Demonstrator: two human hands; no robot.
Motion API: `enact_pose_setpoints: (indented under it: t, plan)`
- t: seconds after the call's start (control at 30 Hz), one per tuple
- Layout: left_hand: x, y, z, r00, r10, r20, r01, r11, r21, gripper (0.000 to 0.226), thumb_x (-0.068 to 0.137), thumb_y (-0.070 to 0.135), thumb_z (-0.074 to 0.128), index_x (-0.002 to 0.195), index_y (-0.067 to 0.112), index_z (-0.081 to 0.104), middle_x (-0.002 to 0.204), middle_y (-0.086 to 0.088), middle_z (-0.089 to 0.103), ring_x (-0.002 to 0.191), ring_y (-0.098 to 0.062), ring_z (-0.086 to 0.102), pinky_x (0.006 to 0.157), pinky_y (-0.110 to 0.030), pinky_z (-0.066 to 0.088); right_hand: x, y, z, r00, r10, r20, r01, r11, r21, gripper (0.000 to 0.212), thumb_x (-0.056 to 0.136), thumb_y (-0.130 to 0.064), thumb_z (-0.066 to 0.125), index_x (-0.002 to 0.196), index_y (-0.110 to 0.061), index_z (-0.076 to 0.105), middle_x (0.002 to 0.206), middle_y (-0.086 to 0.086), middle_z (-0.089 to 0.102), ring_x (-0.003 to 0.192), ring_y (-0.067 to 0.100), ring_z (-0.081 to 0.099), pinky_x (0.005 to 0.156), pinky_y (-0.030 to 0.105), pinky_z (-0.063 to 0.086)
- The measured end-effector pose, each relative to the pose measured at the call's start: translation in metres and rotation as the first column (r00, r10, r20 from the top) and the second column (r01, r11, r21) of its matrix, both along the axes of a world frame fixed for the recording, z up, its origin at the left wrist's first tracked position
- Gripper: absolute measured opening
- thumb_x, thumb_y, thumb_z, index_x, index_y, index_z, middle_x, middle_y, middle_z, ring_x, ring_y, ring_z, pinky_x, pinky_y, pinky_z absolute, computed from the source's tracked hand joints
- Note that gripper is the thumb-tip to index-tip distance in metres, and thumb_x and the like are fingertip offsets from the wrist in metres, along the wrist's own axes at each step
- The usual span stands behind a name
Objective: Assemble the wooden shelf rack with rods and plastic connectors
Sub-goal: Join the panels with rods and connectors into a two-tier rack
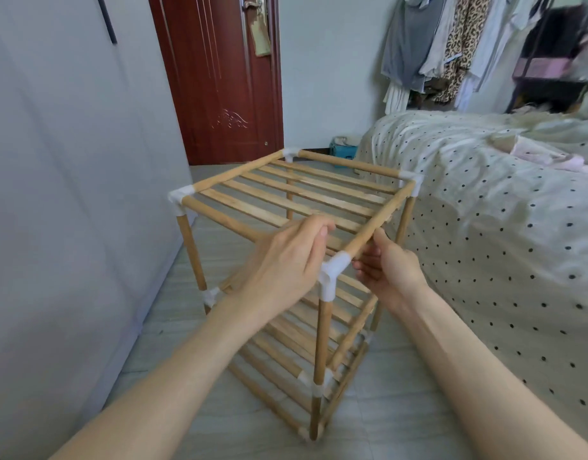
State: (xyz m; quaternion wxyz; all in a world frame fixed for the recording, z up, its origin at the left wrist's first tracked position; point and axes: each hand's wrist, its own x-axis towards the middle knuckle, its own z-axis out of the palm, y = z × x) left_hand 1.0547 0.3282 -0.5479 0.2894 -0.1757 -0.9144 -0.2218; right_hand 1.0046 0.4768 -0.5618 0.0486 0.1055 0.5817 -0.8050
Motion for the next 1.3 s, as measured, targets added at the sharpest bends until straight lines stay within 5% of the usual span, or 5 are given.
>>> enact_pose_setpoints:
  t: [0.2, 0.47, 0.93, 1.07, 1.3]
  plan:
    - [-0.052, 0.019, 0.01, 0.963, 0.051, 0.265, 0.026, 0.96, -0.278, 0.047, 0.096, 0.034, 0.017, 0.107, 0.018, 0.06, 0.108, 0.003, 0.06, 0.098, -0.021, 0.056, 0.077, -0.035, 0.042, 0.007, -0.017, -0.015, 0.975, -0.143, -0.173, 0.168, 0.975, 0.142, 0.049, 0.098, -0.045, 0.028, 0.085, -0.012, 0.062, 0.085, 0.004, 0.067, 0.084, 0.015, 0.064, 0.078, 0.032, 0.049]
    - [-0.053, 0.02, 0.01, 0.942, 0.056, 0.331, 0.026, 0.971, -0.237, 0.048, 0.096, 0.032, 0.017, 0.113, 0.017, 0.059, 0.119, 0.001, 0.059, 0.103, -0.024, 0.056, 0.085, -0.041, 0.045, 0.021, -0.049, -0.029, 0.889, -0.265, -0.373, 0.313, 0.947, 0.075, 0.016, 0.102, -0.011, 0.031, 0.106, -0.016, 0.046, 0.082, -0.019, 0.042, 0.07, -0.03, 0.04, 0.063, -0.006, 0.03]
    - [-0.066, 0.029, 0.0, 0.98, 0.171, 0.097, -0.122, 0.915, -0.385, 0.041, 0.099, 0.017, 0.021, 0.122, 0.017, 0.055, 0.104, -0.004, 0.068, 0.095, -0.027, 0.058, 0.089, -0.038, 0.032, 0.003, -0.051, -0.035, 0.845, -0.468, -0.26, 0.476, 0.879, -0.032, 0.042, 0.101, -0.038, 0.021, 0.081, -0.017, 0.051, 0.071, -0.005, 0.054, 0.062, 0.0, 0.048, 0.062, 0.019, 0.039]
    - [-0.066, 0.031, 0.002, 0.976, 0.195, 0.1, -0.147, 0.922, -0.359, 0.04, 0.098, 0.019, 0.023, 0.116, 0.017, 0.058, 0.099, -0.004, 0.069, 0.093, -0.027, 0.059, 0.085, -0.039, 0.032, 0.007, -0.05, -0.042, 0.86, -0.404, -0.311, 0.418, 0.908, -0.023, 0.038, 0.102, -0.034, 0.02, 0.096, -0.023, 0.056, 0.087, -0.002, 0.058, 0.074, -0.004, 0.052, 0.067, 0.007, 0.04]
    - [-0.054, 0.056, 0.001, 0.969, 0.243, 0.05, -0.216, 0.925, -0.314, 0.054, 0.095, 0.025, 0.012, 0.099, 0.017, 0.065, 0.082, -0.001, 0.068, 0.072, -0.018, 0.053, 0.081, -0.034, 0.028, 0.017, -0.035, -0.049, 0.89, -0.282, -0.359, 0.291, 0.956, -0.03, 0.053, 0.094, -0.055, 0.017, 0.129, -0.032, 0.048, 0.109, -0.003, 0.057, 0.101, 0.018, 0.05, 0.09, 0.039, 0.04]
